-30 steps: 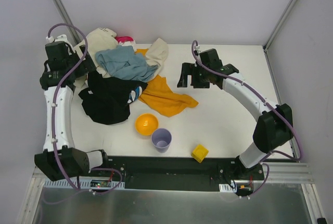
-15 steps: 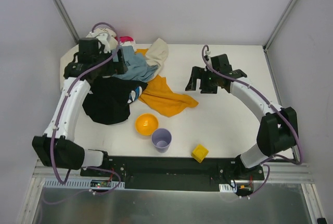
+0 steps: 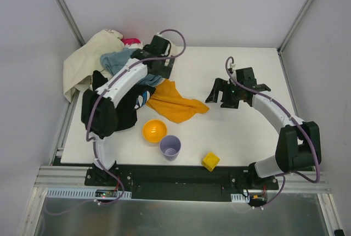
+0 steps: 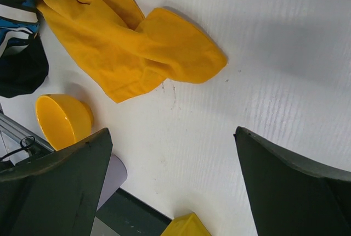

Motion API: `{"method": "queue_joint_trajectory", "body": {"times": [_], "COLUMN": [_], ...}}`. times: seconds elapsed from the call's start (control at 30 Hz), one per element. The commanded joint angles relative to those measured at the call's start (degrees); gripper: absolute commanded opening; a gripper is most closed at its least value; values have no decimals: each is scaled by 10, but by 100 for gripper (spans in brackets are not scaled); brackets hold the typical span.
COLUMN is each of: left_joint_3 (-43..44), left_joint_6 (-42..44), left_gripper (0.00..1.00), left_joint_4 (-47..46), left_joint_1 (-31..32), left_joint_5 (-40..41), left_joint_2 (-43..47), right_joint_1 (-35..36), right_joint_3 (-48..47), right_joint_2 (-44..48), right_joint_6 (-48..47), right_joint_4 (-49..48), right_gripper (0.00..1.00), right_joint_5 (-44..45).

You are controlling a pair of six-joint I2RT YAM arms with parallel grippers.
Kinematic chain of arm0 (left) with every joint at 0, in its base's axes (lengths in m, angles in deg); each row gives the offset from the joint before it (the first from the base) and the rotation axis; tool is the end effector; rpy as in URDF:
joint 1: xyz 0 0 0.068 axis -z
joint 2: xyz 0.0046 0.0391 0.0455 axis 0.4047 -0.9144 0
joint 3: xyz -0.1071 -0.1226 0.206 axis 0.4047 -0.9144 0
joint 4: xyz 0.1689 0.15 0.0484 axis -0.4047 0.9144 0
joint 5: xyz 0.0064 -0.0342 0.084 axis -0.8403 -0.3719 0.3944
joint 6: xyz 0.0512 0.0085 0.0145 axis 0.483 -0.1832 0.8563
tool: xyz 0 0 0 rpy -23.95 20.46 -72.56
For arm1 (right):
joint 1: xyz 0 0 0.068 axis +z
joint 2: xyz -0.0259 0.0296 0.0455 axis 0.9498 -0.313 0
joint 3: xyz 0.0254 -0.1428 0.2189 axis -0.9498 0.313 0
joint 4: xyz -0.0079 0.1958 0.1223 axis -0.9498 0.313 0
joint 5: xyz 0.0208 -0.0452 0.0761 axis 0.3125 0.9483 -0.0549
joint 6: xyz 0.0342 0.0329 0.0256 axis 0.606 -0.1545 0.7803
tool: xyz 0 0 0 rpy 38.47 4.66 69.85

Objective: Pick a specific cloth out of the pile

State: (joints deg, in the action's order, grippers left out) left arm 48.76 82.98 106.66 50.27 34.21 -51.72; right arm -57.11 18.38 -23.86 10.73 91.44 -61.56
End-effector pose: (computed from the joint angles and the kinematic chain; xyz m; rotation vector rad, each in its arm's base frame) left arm 0.3506 -0.1651 0.3202 0.3212 2.2728 -0.0174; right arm 0.2702 0.0850 0.2547 -0.3254 2.3847 0.6663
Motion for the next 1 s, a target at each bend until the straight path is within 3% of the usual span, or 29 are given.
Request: {"method": "queue_joint_trajectory", "body": {"times": [0.0, 0.2, 0.4, 0.77, 0.87, 0.97], "left_joint_3": [87, 183, 225, 284, 293, 298], "left_joint_6": [40, 72, 89, 77, 73, 73], "left_gripper": [99, 99, 99, 99, 90, 66], "left_joint_4": [22, 33, 35, 34, 33, 32], "left_joint_1": [54, 86, 89, 72, 62, 52], "left_joint_5": [162, 248, 314, 267, 264, 266], "left_joint_2": [-84, -201, -277, -354, -363, -369], "right_joint_1": [-9, -15, -19, -20, -20, -21], "right_joint_3": [16, 29, 33, 30, 31, 33], "right_joint_2": [22, 22, 5, -3, -6, -6], "right_joint_6": [2, -2, -3, 0, 2, 1], "right_joint_4": [-26, -32, -34, -36, -38, -38], "right_gripper": [96, 96, 96, 96, 96, 96], "right_joint_5": [-31, -36, -44, -59, -63, -61]}}
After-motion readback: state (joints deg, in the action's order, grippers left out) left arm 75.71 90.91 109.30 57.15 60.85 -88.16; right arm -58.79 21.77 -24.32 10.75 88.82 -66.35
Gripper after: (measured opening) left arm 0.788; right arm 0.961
